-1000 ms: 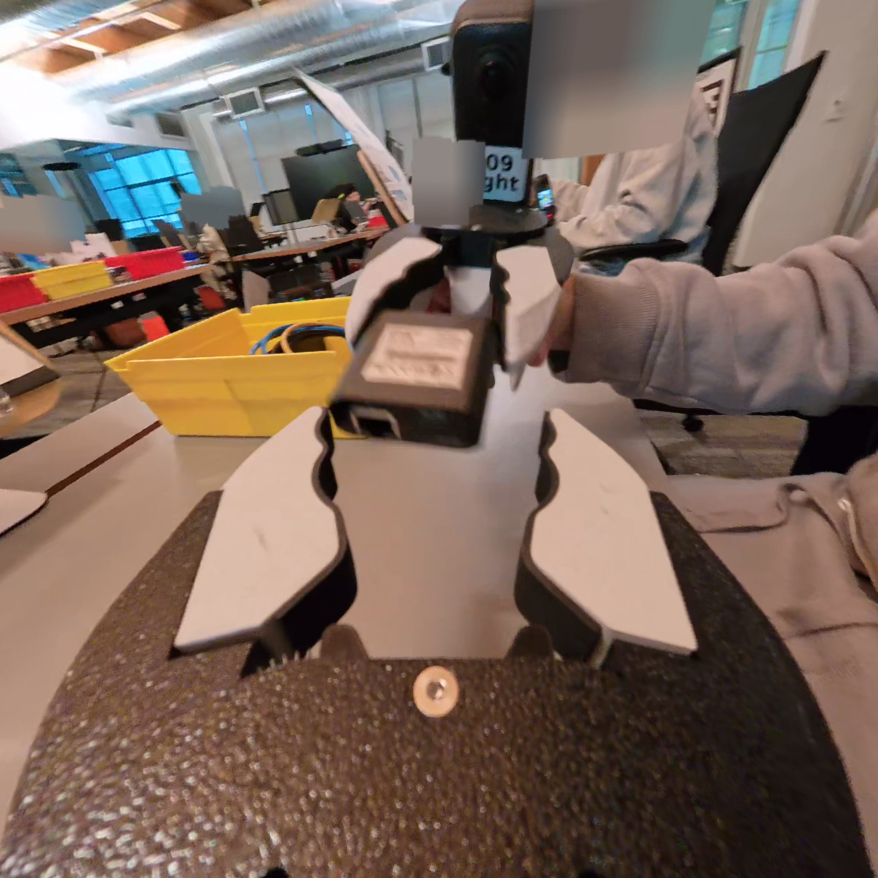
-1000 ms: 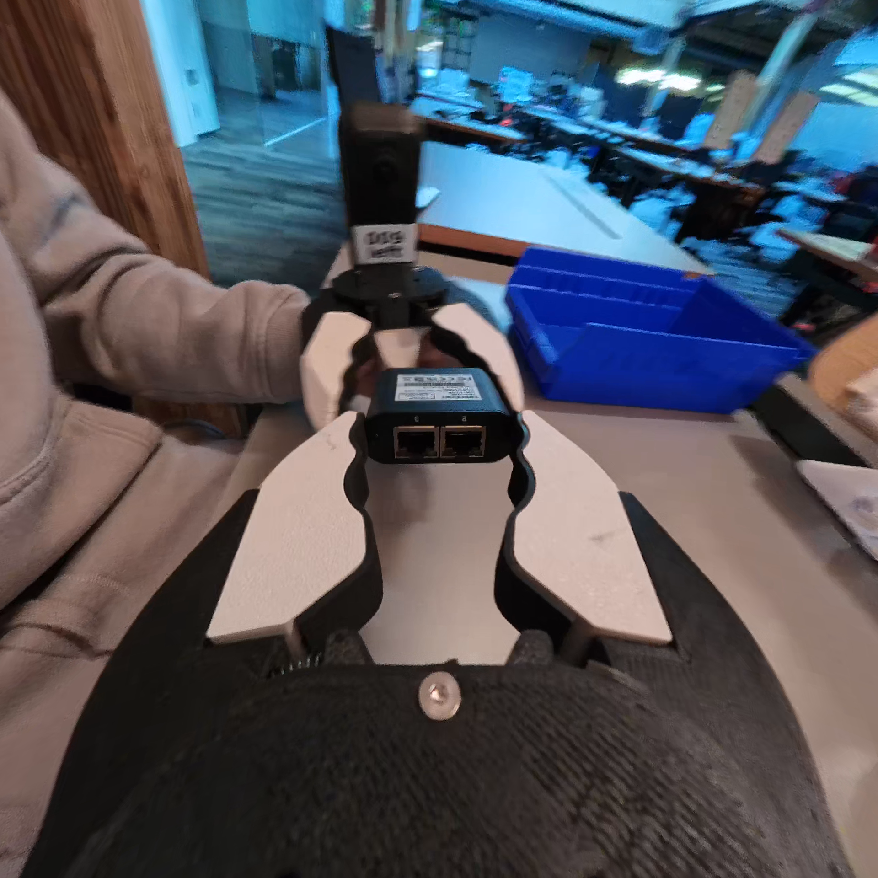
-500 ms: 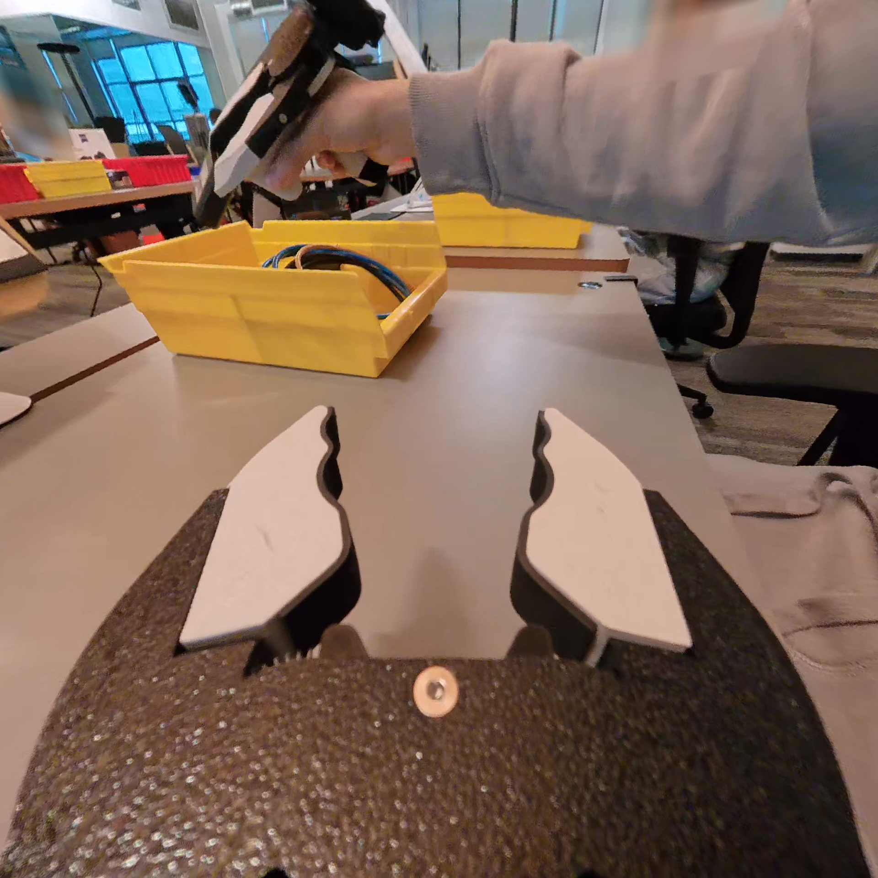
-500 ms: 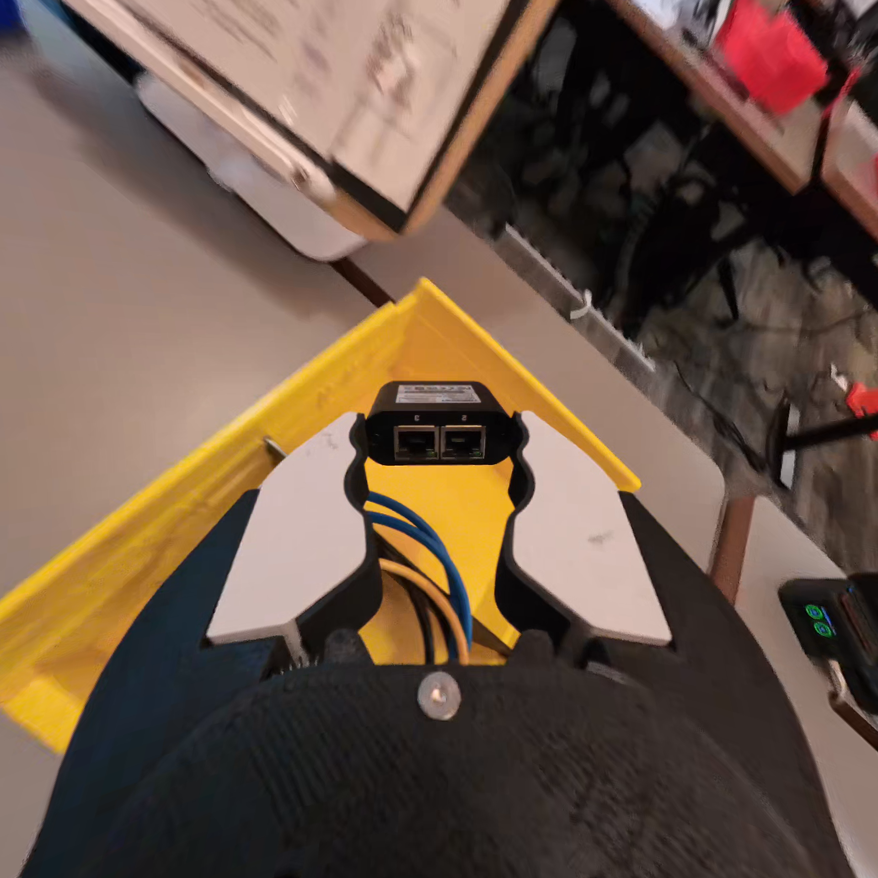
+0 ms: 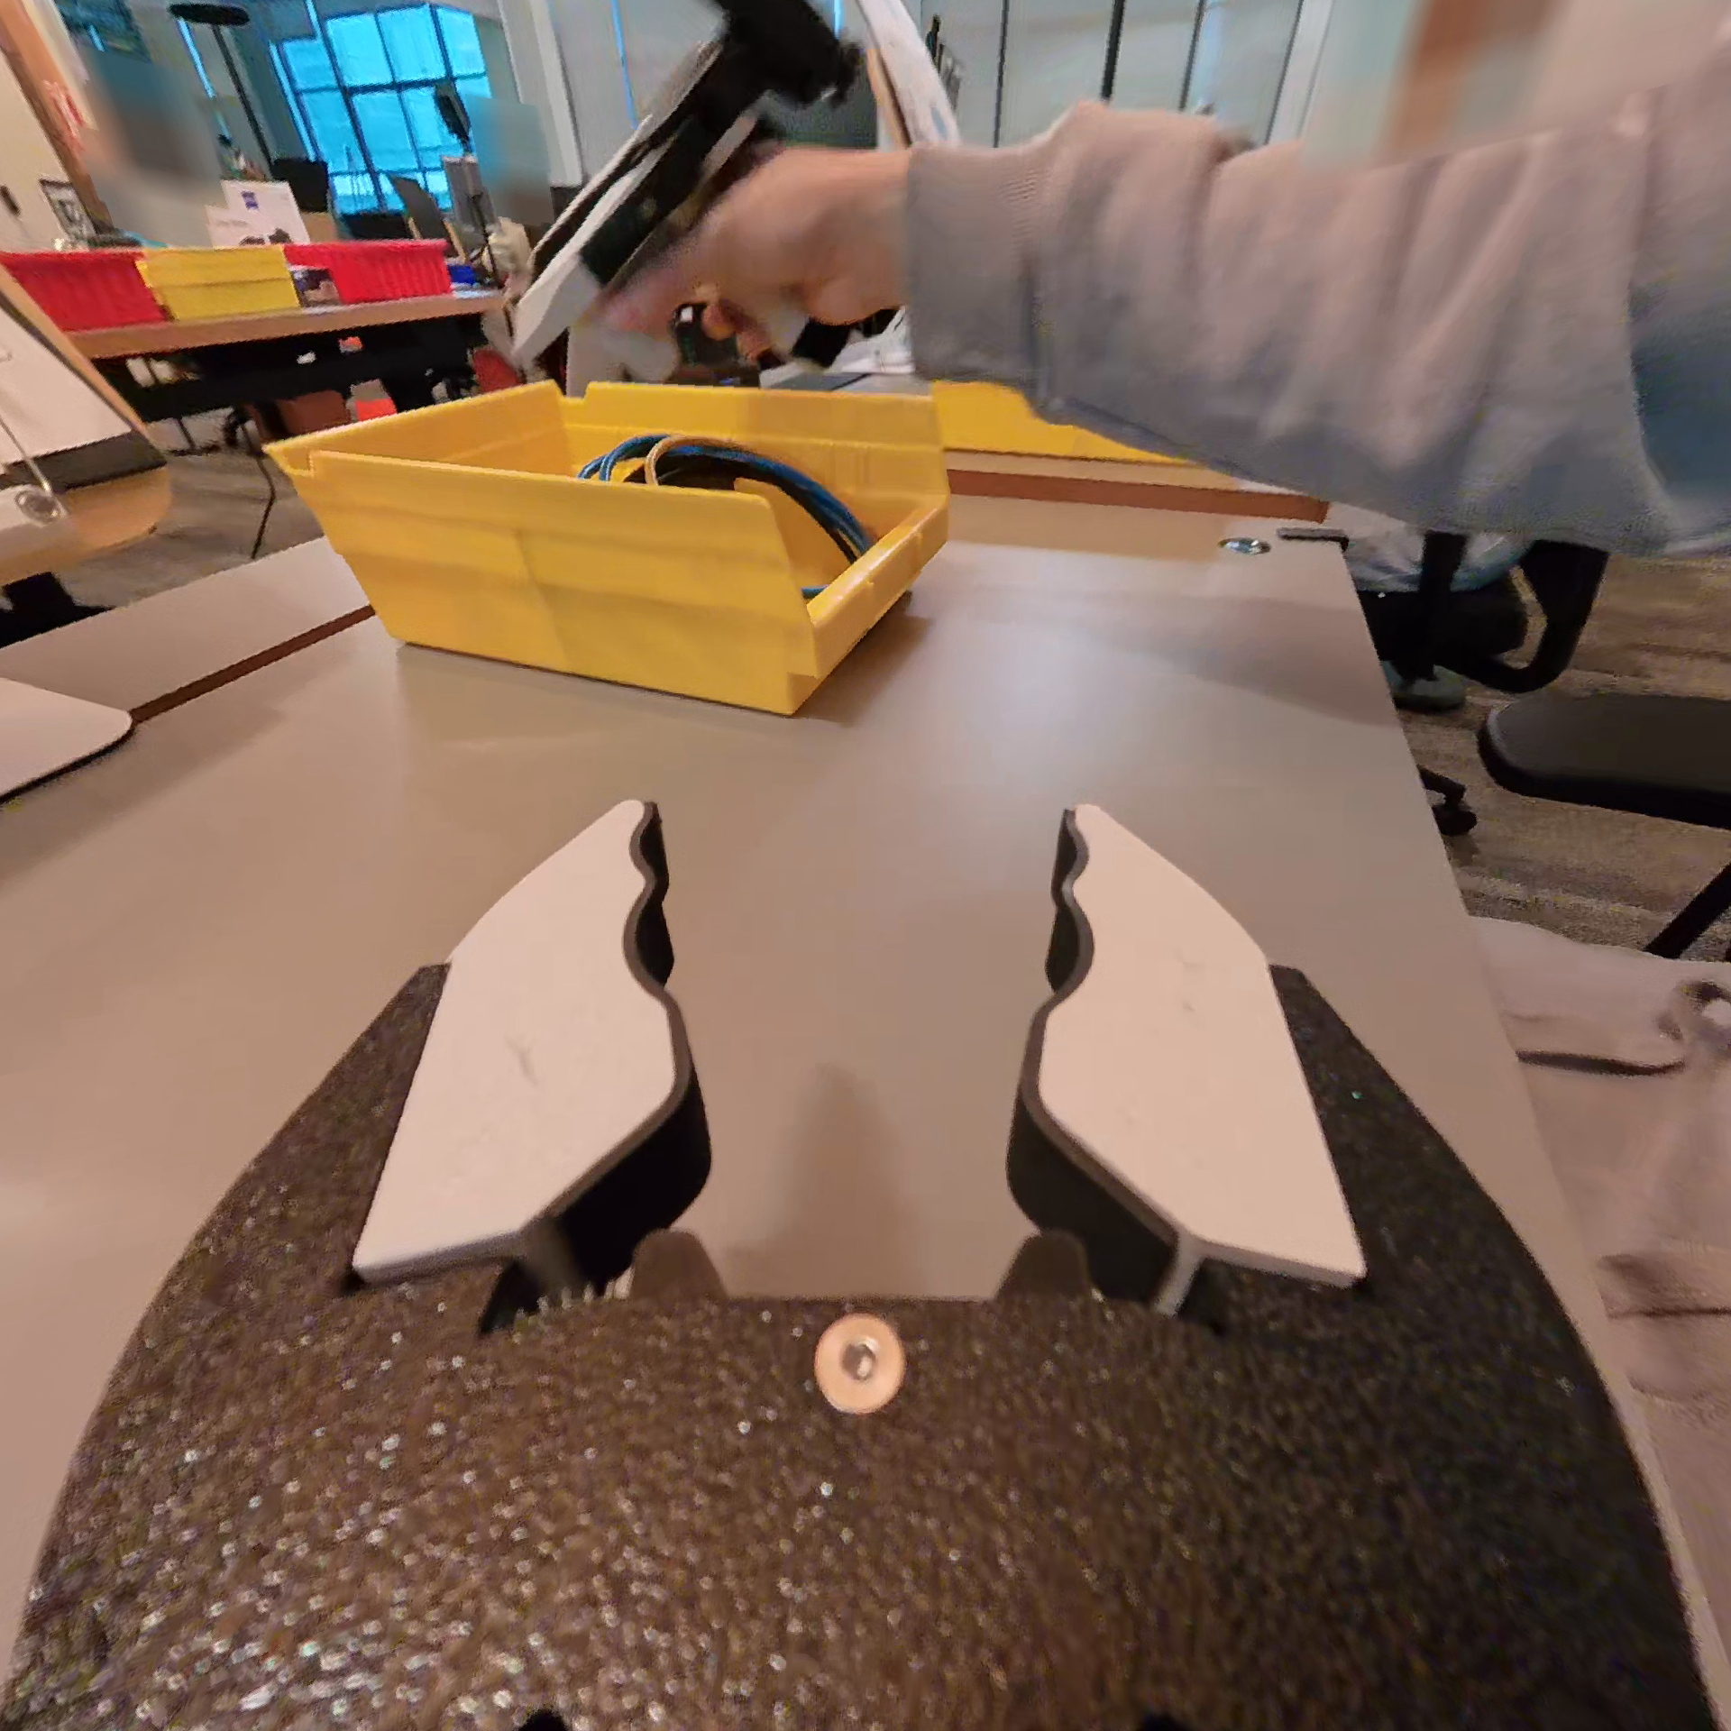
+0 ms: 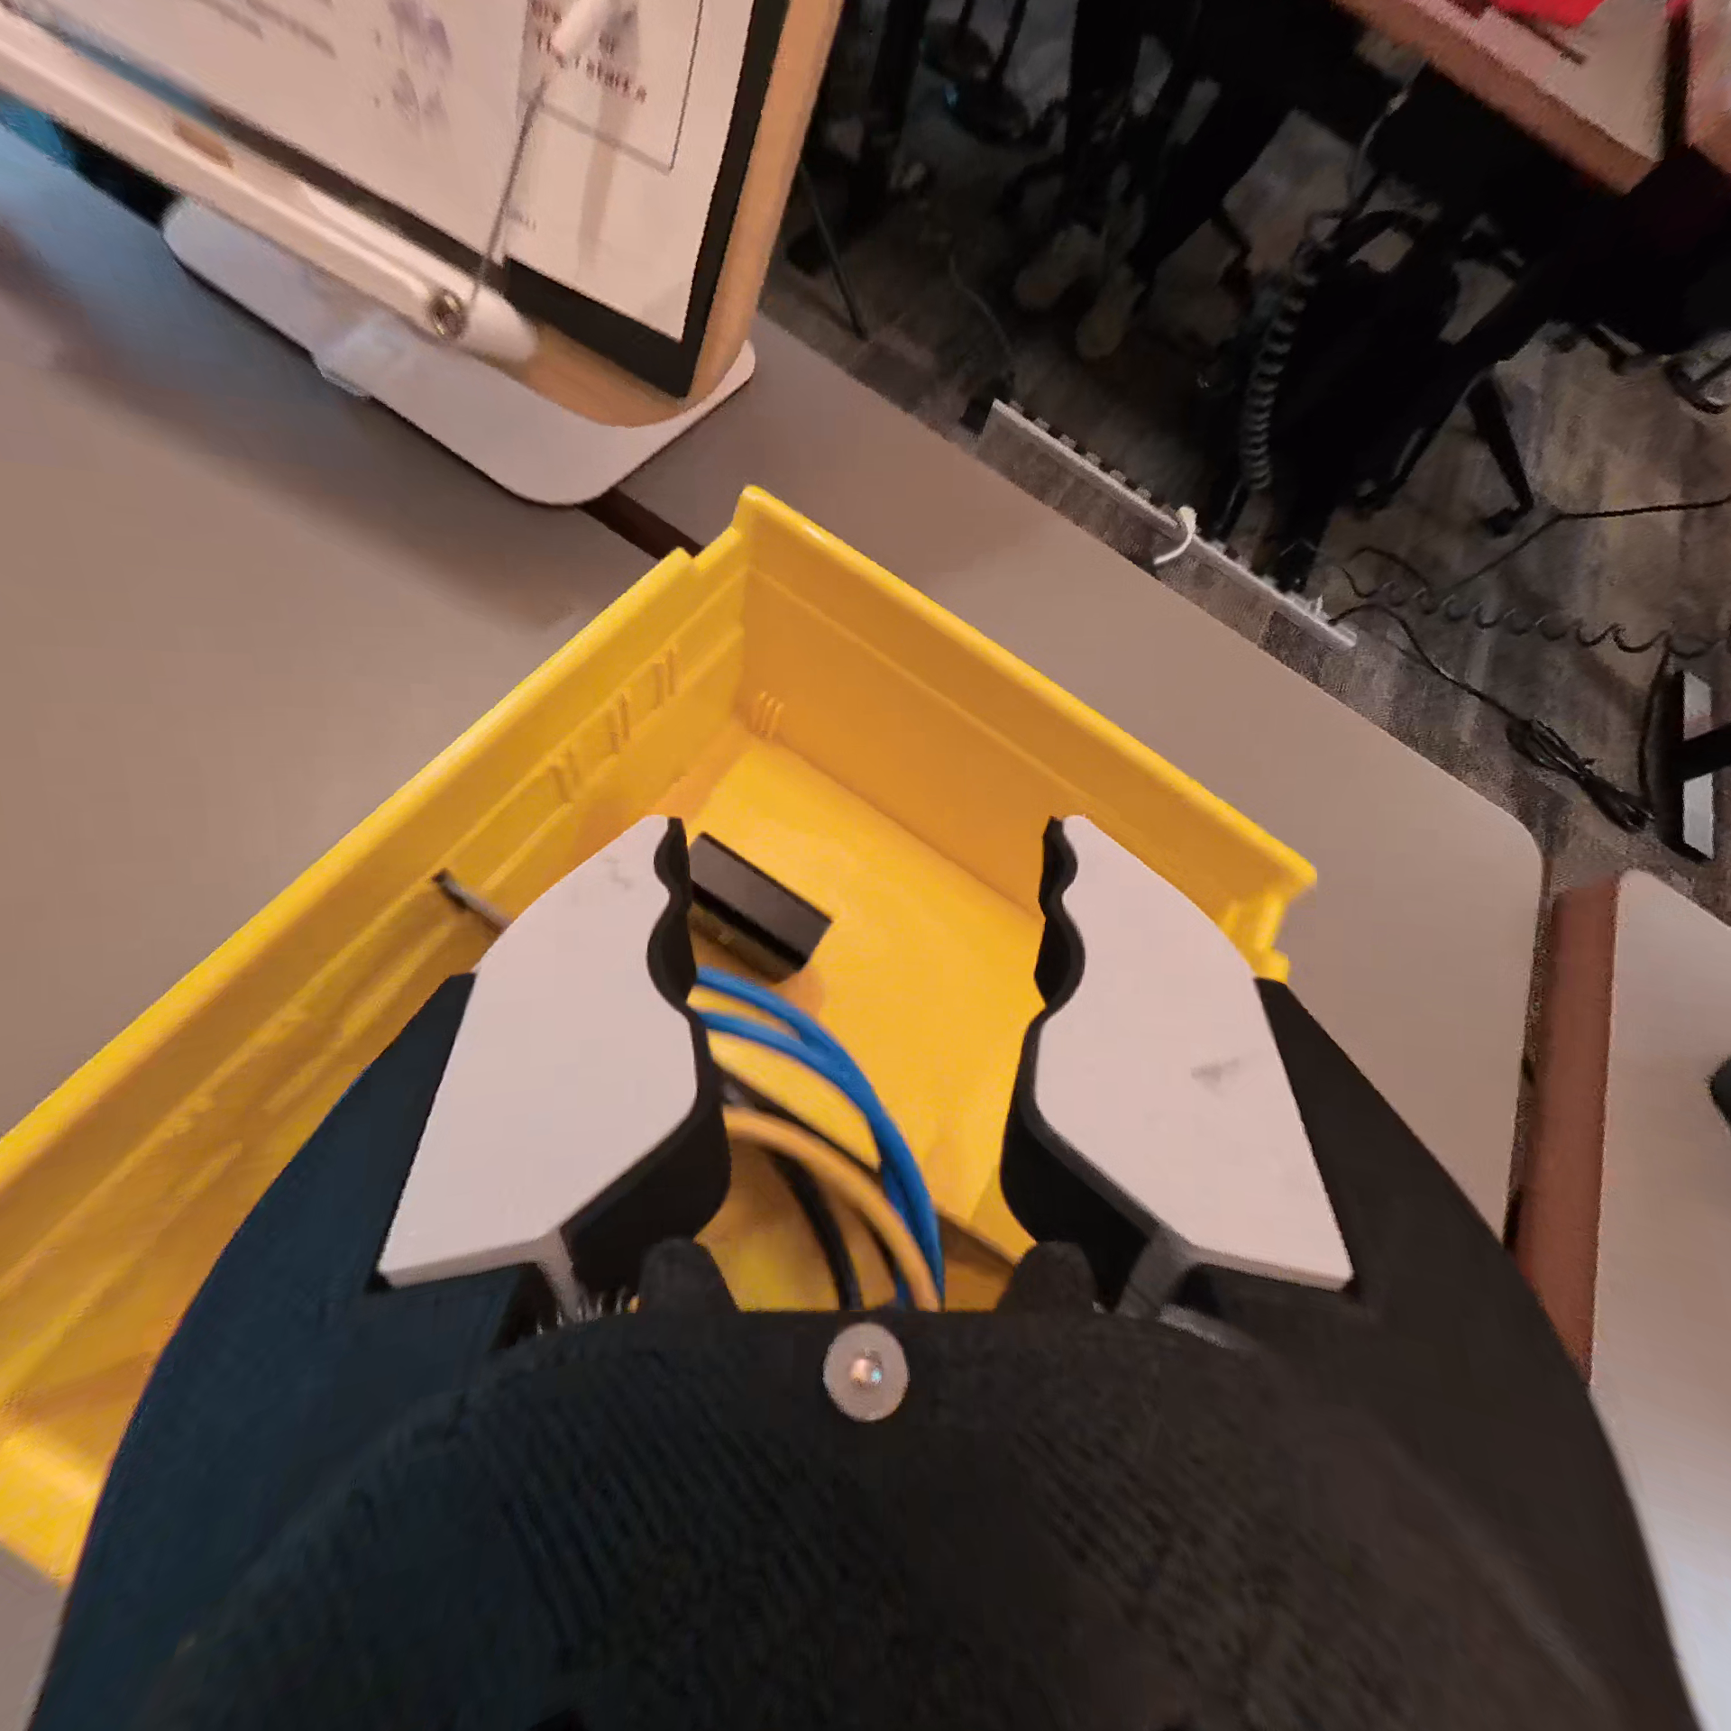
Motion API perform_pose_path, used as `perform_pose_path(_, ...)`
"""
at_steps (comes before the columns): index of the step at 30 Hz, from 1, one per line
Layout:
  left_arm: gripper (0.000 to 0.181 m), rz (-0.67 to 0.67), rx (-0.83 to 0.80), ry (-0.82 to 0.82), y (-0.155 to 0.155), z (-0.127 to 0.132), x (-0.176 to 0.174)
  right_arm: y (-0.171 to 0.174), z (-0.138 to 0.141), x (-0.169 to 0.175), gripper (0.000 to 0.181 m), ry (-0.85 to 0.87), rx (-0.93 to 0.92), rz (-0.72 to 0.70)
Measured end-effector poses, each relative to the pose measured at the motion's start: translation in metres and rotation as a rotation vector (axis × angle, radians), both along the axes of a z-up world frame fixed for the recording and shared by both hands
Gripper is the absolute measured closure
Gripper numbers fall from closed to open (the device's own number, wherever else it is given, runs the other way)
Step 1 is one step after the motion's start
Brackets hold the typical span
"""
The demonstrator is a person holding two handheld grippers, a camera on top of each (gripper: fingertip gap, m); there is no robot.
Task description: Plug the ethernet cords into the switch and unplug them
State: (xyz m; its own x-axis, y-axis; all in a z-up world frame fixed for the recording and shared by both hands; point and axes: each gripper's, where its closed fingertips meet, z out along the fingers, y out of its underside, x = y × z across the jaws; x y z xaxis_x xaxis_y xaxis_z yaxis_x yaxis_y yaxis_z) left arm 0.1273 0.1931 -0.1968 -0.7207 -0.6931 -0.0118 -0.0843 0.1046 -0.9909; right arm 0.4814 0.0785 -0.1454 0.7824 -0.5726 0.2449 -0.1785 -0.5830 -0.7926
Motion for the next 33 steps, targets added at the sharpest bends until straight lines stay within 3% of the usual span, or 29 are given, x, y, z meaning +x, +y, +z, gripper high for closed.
perform_pose_path(1, 0.103, 0.014, 0.01, 0.013, -0.002, -0.002, 0.002, -0.009, 0.007, -0.012, 0.107, -0.006, 0.042, -0.006)
perform_pose_path(3, 0.102, 0.036, 0.034, 0.044, -0.007, -0.007, 0.006, -0.031, 0.014, -0.047, 0.104, 0.002, 0.134, -0.006)
perform_pose_path(7, 0.102, 0.121, 0.053, 0.127, -0.022, -0.014, 0.025, -0.086, -0.003, -0.123, 0.106, 0.011, 0.245, -0.065)
perform_pose_path(11, 0.102, 0.254, -0.088, 0.212, -0.05, 0.004, 0.072, -0.124, -0.019, -0.162, 0.105, -0.027, 0.326, -0.162)
perform_pose_path(15, 0.095, 0.343, 0.013, 0.304, -0.08, 0.011, 0.128, -0.142, -0.018, -0.161, 0.096, -0.032, 0.293, -0.218)
perform_pose_path(19, 0.095, 0.419, 0.176, 0.408, -0.099, -0.011, 0.171, -0.143, -0.006, -0.165, 0.099, -0.063, 0.372, -0.186)
perform_pose_path(24, 0.124, 0.483, 0.326, 0.487, -0.101, -0.043, 0.2, -0.153, -0.009, -0.162, 0.1, -0.047, 0.362, -0.187)
perform_pose_path(28, 0.141, 0.511, 0.348, 0.461, -0.097, -0.042, 0.214, -0.154, -0.001, -0.164, 0.103, -0.039, 0.409, -0.173)
perform_pose_path(33, 0.173, 0.643, 0.409, 0.353, -0.059, -0.032, 0.236, -0.151, 0.011, -0.167, 0.104, -0.059, 0.426, -0.152)
